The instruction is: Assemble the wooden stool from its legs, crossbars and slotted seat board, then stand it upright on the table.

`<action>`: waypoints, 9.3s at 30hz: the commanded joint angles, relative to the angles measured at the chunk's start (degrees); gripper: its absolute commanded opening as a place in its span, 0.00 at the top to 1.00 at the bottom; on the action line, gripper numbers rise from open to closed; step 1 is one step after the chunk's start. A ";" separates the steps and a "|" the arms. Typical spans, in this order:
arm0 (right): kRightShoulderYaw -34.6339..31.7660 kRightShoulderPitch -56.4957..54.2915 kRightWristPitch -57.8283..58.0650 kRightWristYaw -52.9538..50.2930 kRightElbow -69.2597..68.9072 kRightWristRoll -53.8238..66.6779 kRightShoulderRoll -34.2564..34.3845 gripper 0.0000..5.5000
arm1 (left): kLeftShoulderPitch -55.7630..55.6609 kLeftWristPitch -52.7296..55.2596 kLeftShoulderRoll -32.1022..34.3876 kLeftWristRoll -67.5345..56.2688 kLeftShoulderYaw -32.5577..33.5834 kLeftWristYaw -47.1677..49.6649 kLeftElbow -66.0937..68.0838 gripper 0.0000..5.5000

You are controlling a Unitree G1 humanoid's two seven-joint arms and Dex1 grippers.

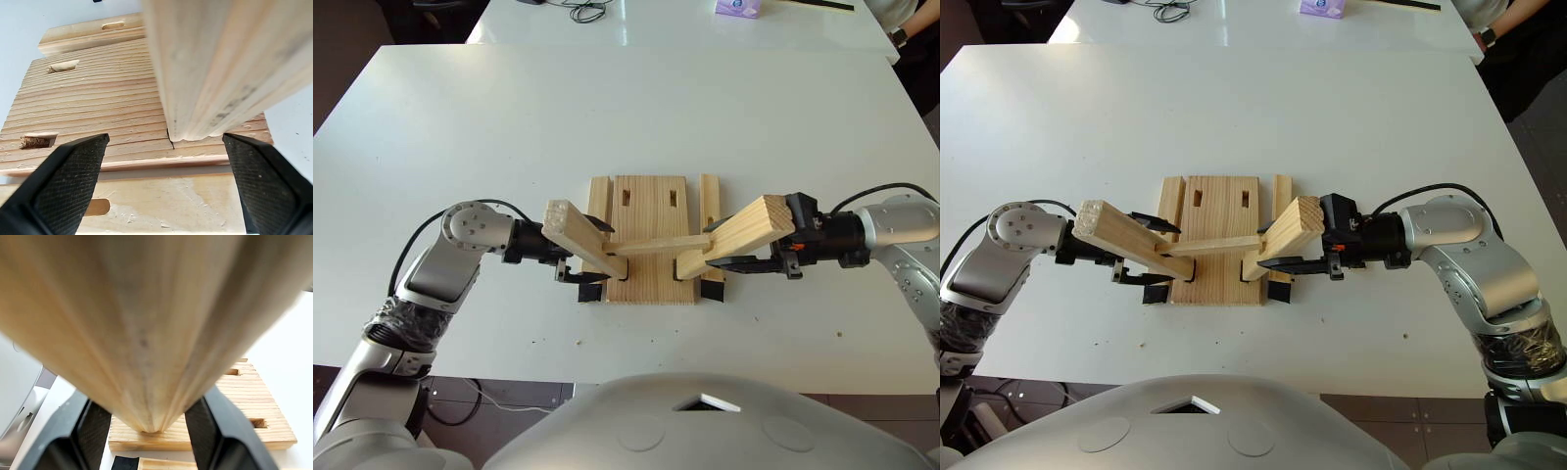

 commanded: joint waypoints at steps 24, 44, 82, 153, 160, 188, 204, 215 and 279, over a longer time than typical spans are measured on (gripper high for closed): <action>5.47 -2.19 -0.78 0.24 3.10 -5.75 0.72 0.63 | -6.87 -0.46 -2.70 0.08 1.03 -0.97 4.13 0.22; 8.61 -4.53 -1.25 -0.14 5.40 -7.14 0.90 0.63 | -25.47 3.42 -8.67 -2.74 8.32 1.86 26.50 0.22; 11.79 -6.88 -2.39 -0.10 6.24 -8.14 2.06 0.63 | -31.92 24.22 -11.14 -16.94 -3.56 -18.18 2.38 0.95; 13.08 -6.38 -1.25 0.19 4.40 -9.03 -0.13 0.63 | -42.99 27.68 -16.71 -17.49 16.44 11.93 21.35 1.00; 11.19 -3.62 -0.73 -1.12 2.36 -8.25 -1.48 0.63 | -27.72 13.97 -10.90 -3.47 14.80 18.61 15.56 1.00; 7.82 0.26 1.18 -4.65 0.63 -8.64 -3.82 0.63 | 0.90 26.68 -19.44 -0.65 15.56 44.76 -16.37 1.00; 13.25 -6.57 3.92 -12.65 7.85 -15.30 2.56 0.40 | -5.76 26.84 -24.28 1.36 15.73 51.49 -5.32 1.00; -13.69 14.01 11.95 -28.88 -9.18 -8.68 7.13 0.32 | 1.24 23.41 -18.35 2.20 22.39 50.56 -10.39 1.00; -6.63 9.70 25.02 -79.26 -16.02 -31.19 50.44 0.02 | 7.62 39.62 -27.47 4.25 17.13 66.97 -27.08 0.64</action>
